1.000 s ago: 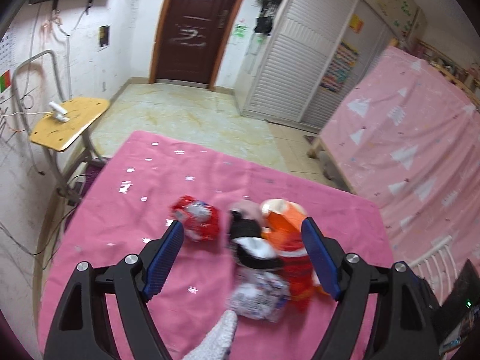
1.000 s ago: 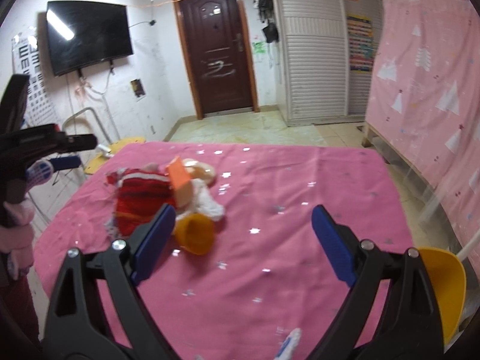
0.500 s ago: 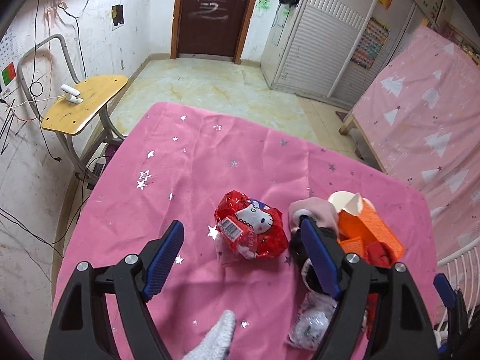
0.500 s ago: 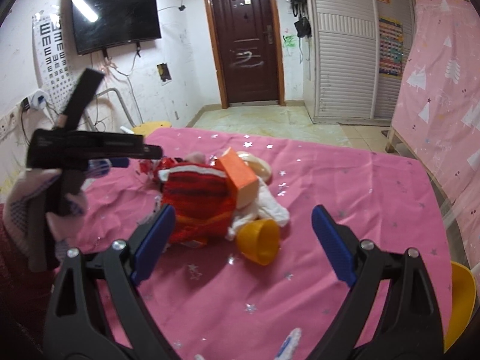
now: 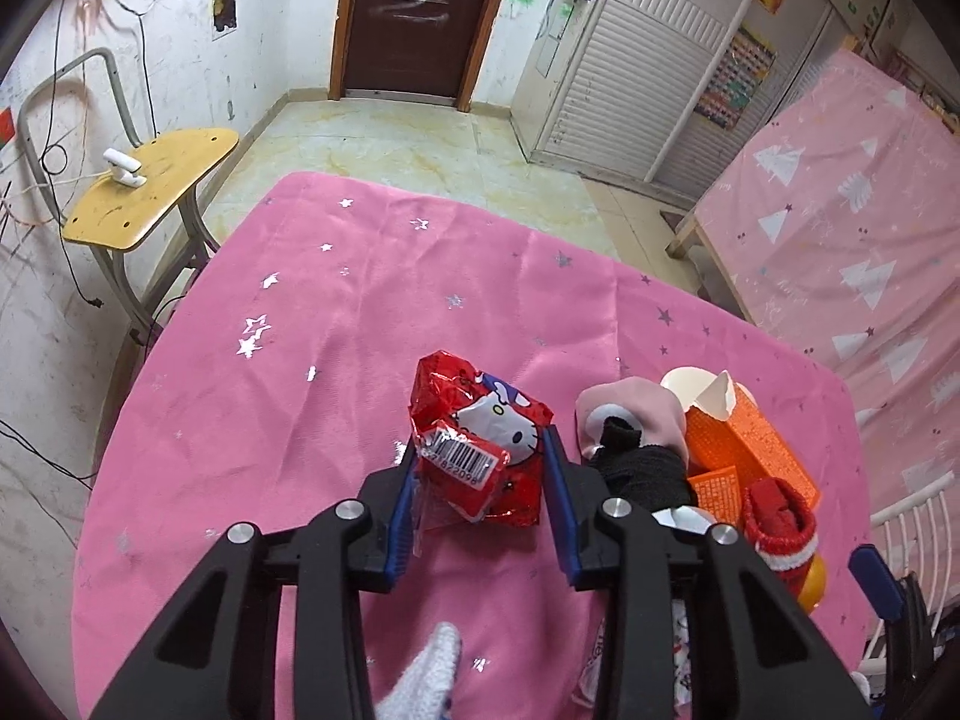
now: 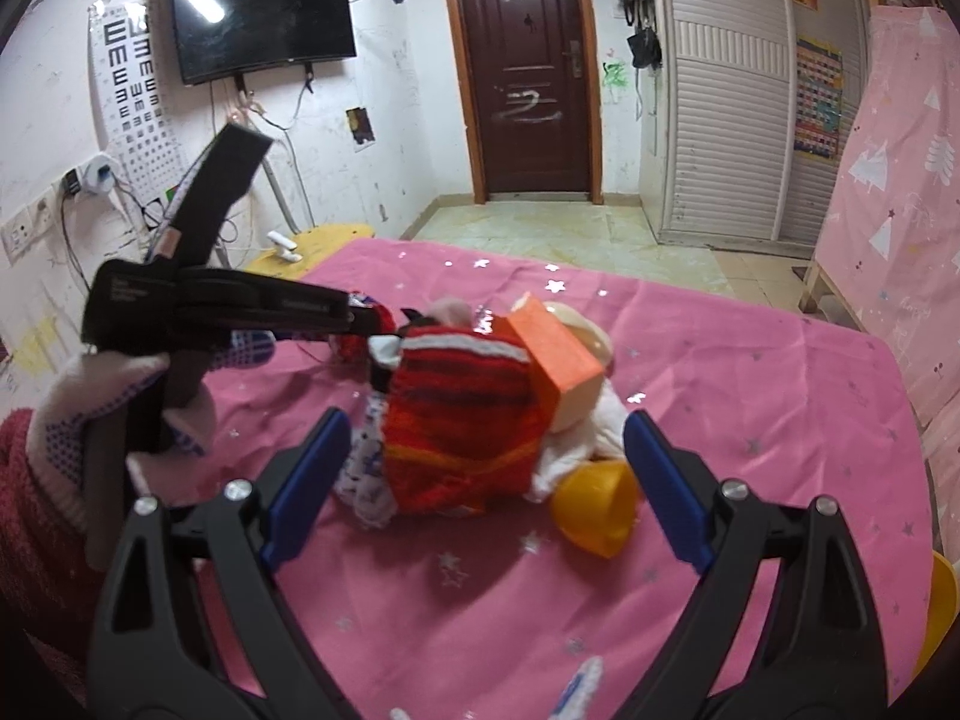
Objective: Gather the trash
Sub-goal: 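Grasp the red Hello Kitty bag with the left tool while the right tool grasps the red sock, then carry the bag and sock to the yellow bin and release the sock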
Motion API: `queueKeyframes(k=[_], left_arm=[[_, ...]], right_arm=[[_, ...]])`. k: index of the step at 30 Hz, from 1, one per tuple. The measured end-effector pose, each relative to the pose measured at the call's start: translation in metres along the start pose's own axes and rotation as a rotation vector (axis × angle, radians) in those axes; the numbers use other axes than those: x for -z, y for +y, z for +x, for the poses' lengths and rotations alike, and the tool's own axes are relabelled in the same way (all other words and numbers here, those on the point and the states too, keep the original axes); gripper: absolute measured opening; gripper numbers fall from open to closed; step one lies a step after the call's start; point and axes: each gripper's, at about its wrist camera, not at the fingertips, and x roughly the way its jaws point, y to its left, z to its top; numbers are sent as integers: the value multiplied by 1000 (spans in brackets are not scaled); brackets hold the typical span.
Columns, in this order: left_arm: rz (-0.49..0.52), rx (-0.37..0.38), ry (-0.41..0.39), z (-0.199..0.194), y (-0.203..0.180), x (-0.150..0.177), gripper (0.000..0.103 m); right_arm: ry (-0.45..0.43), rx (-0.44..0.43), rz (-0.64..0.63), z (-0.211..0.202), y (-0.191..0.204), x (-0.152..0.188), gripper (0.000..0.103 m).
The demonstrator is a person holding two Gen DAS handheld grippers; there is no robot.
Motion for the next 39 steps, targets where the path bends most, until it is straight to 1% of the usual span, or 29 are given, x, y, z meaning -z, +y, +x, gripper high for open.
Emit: queueKeyframes(k=[5, 9, 11, 12, 13, 14, 17, 19, 20, 21, 22, 24, 26, 27, 36, 39], left_arm=[[-17, 21, -30, -17, 9, 3, 29], [-24, 41, -47, -30, 12, 7, 29], [-25, 48, -56, -35, 12, 8, 29], [-24, 51, -60, -38, 13, 9, 29], [-21, 57, -67, -42, 12, 10, 29], [-19, 60, -70, -44, 13, 9, 29], [-12, 70, -79, -51, 13, 11, 29], [-8, 74, -82, -54, 13, 12, 29], [-4, 76, -83, -55, 12, 13, 29], [-3, 76, -82, -56, 11, 14, 29], [-2, 77, -82, -57, 11, 14, 29], [1, 78, -82, -58, 9, 14, 29], [6, 79, -84, -60, 6, 16, 29], [9, 79, -85, -61, 5, 16, 29], [45, 81, -108, -76, -12, 24, 29], [61, 85, -115, -81, -21, 26, 29]], right_arm=[[10, -28, -5, 9, 6, -6, 88], [40, -51, 8, 22, 9, -11, 88], [50, -61, 13, 26, 10, -12, 80], [60, -67, 20, 29, 9, -12, 73], [66, -67, 31, 32, 9, -13, 70], [76, -64, 47, 35, 6, -13, 69], [101, -72, 87, 43, 0, -12, 60], [98, -83, 107, 42, -1, -10, 46], [92, -84, 106, 40, -1, -10, 41], [89, -83, 106, 39, -1, -10, 33], [83, -83, 106, 37, -2, -10, 29], [70, -95, 112, 30, -2, -11, 27], [57, -98, 109, 25, -3, -11, 21], [48, -101, 110, 21, -3, -11, 20], [-34, -149, 168, -13, -22, -13, 20], [-55, -147, 179, -23, -28, -11, 20]])
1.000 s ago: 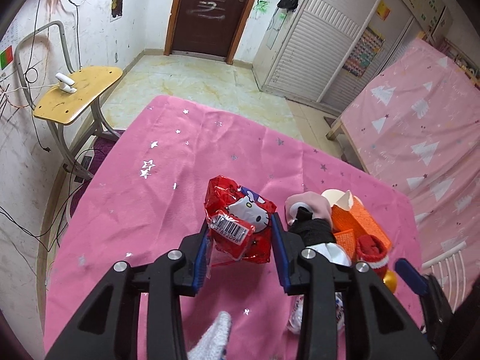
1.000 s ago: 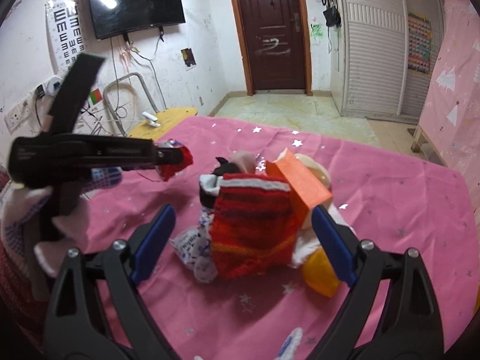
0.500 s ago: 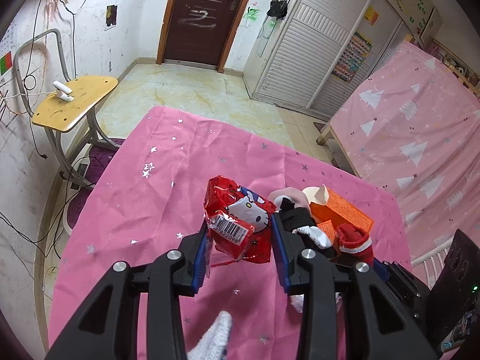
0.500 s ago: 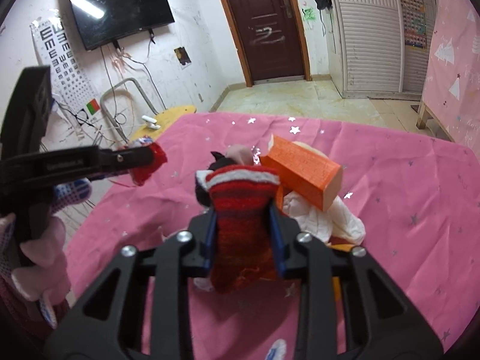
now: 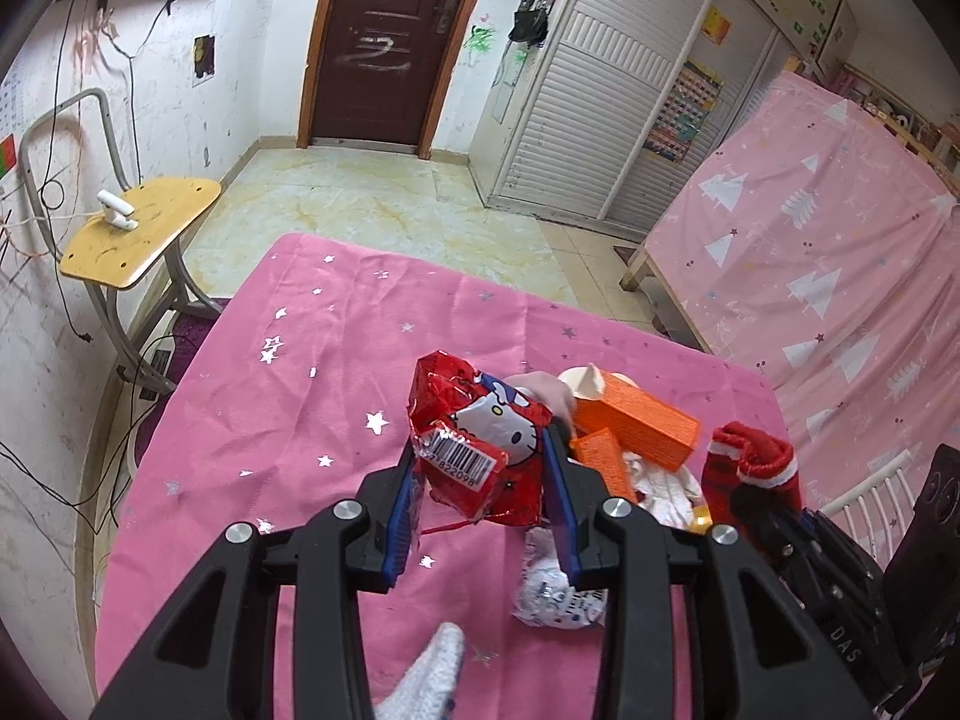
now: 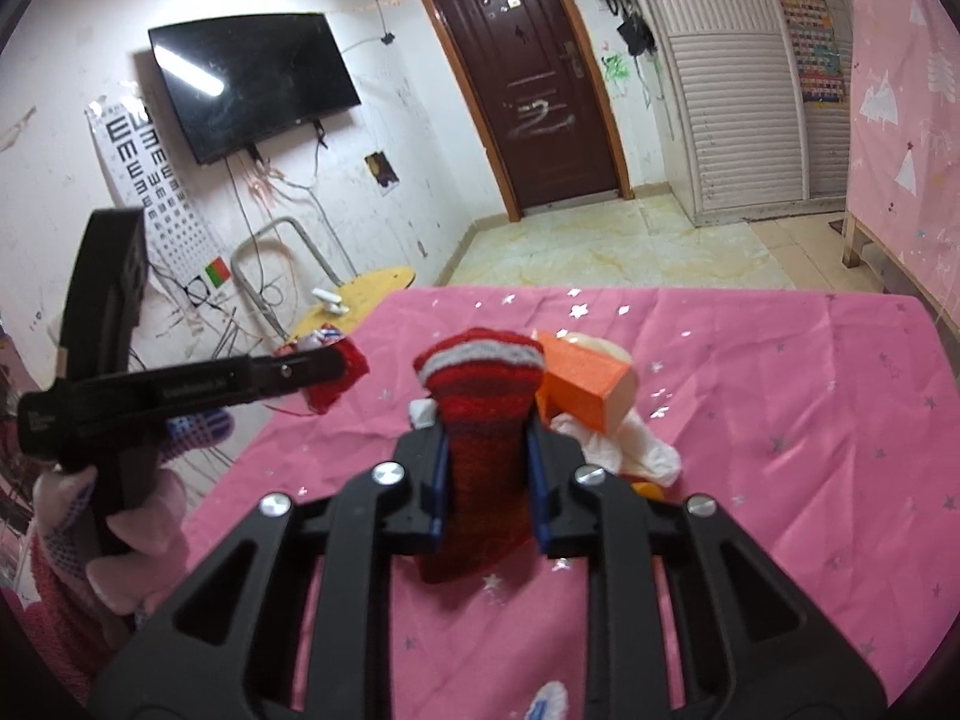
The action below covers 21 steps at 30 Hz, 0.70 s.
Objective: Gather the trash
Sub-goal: 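Carry the bag and sock to the yellow bin and release the sock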
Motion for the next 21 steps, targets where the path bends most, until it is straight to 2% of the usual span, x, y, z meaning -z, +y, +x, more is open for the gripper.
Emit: queueKeyframes(k=[14, 21], left_arm=[[119, 42, 5, -11, -63, 15, 29], [191, 86, 16, -14, -107, 27, 29]], right_arm=[[-84, 59, 87, -44, -54, 5, 20], [-138, 140, 122, -76, -88, 11, 20]])
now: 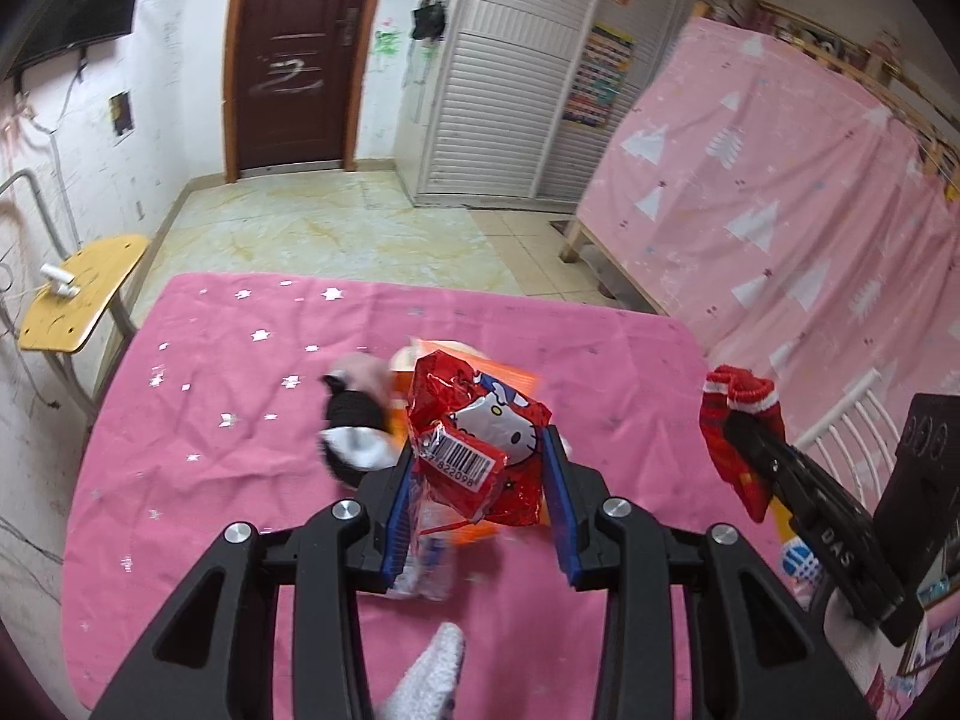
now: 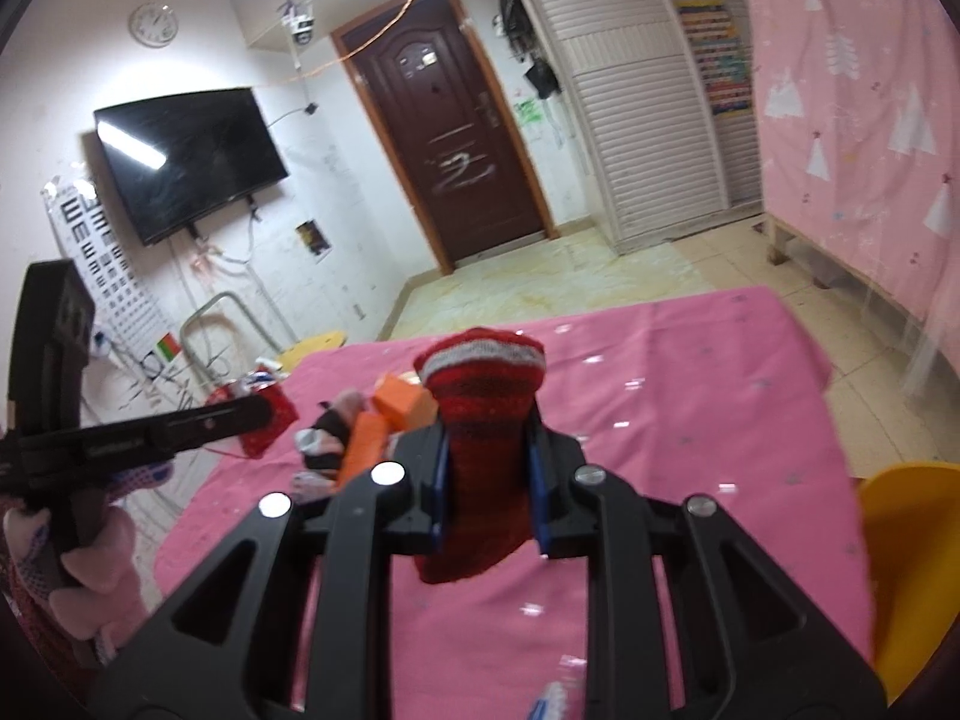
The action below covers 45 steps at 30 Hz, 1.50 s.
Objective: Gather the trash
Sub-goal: 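Carry the bag and sock to the yellow bin and release the sock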
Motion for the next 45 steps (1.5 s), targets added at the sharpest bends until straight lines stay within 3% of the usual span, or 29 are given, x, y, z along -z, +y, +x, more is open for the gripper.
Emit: queueKeyframes(k=[11, 25, 26, 28, 36, 45], left_arm=[[121, 121, -4, 0, -69, 7, 29], [281, 209, 51, 19, -160, 24, 29], [287, 212, 56, 22, -166, 25, 29], [303, 219, 70, 28, -177, 26, 29], [355, 274, 128, 49, -225, 33, 29], [407, 389, 189, 78, -293, 49, 30]], right_arm=[[-90, 224, 88, -57, -84, 10, 20], [-78, 486, 147, -84, -165, 41, 23], [-74, 496, 152, -84, -169, 43, 27], [-76, 506, 172, -88, -180, 46, 47], [-138, 502, 251, -112, -203, 50, 49], [-238, 505, 335, -148, -221, 47, 51]])
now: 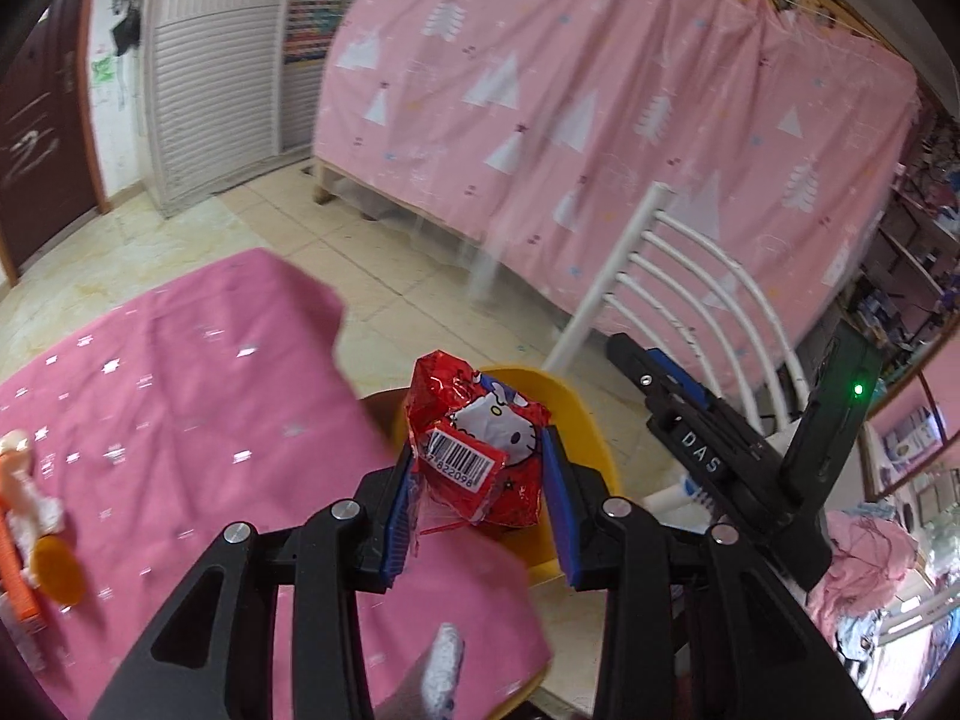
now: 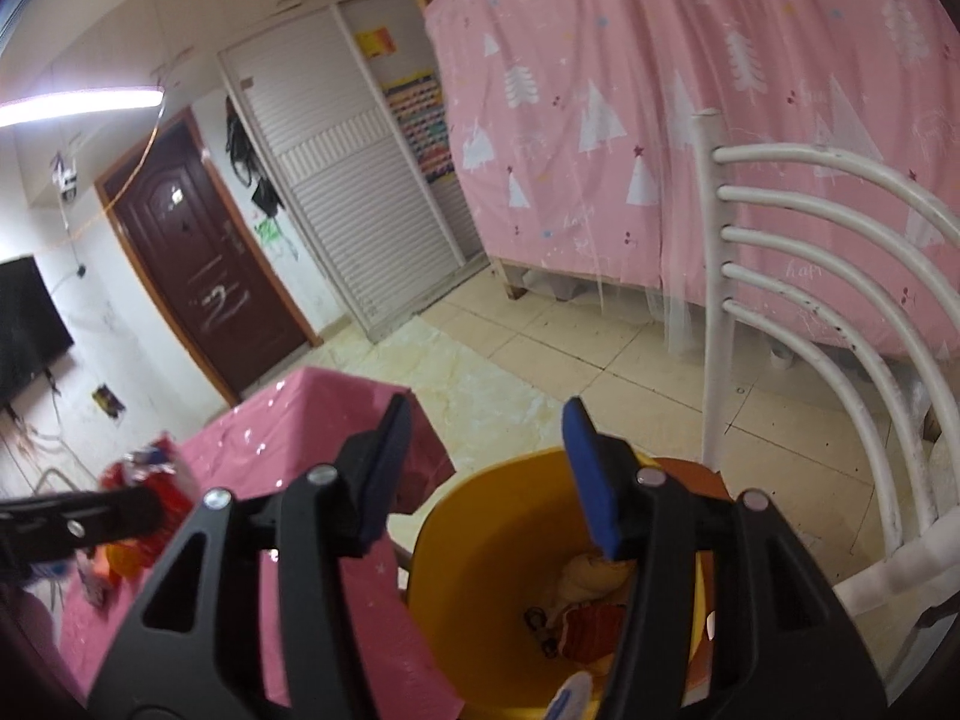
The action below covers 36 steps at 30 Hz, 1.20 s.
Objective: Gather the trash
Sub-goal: 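Carry the bag and sock to the yellow bin and release the sock, then release the red bag into the bin and move both open tools back over the table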
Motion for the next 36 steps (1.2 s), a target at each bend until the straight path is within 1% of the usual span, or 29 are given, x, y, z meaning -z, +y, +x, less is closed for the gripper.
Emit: queueKeyframes(k=[2, 3, 5, 6, 7, 9, 16, 23, 26, 33, 35, 36], left_arm=[[6, 18, 0, 11, -10, -5, 31], [8, 26, 4, 16, -13, -8, 34], [5, 38, 17, 24, -17, -12, 41], [4, 35, 18, 26, -19, -13, 50], [5, 33, 17, 28, -21, -14, 57], [5, 31, 13, 28, -23, -13, 61], [1, 24, 5, 18, -20, -10, 61], [-29, 22, -17, 0, -9, -8, 61], [-41, 11, -31, -8, -5, -7, 62], [-77, -22, -66, -32, 15, 1, 64], [-89, -38, -76, -39, 23, 2, 66], [-94, -42, -79, -41, 26, 3, 66]], right_arm=[[-8, -2, 15, -2, -4, -2, 51], [-15, -3, 24, -3, -6, -3, 51], [-25, -6, 37, -6, -10, -4, 51], [-27, -5, 39, -6, -11, -6, 51], [-31, -6, 45, -7, -12, -6, 51], [-33, -10, 57, -8, -16, -7, 51], [-18, -24, 54, -5, -11, -2, 52], [-8, -40, 14, -5, 3, 4, 52], [-3, -50, -6, -5, 10, 5, 52], [8, -94, -67, -5, 38, 12, 52], [16, -109, -91, -3, 49, 15, 53], [19, -115, -98, -3, 52, 16, 56]])
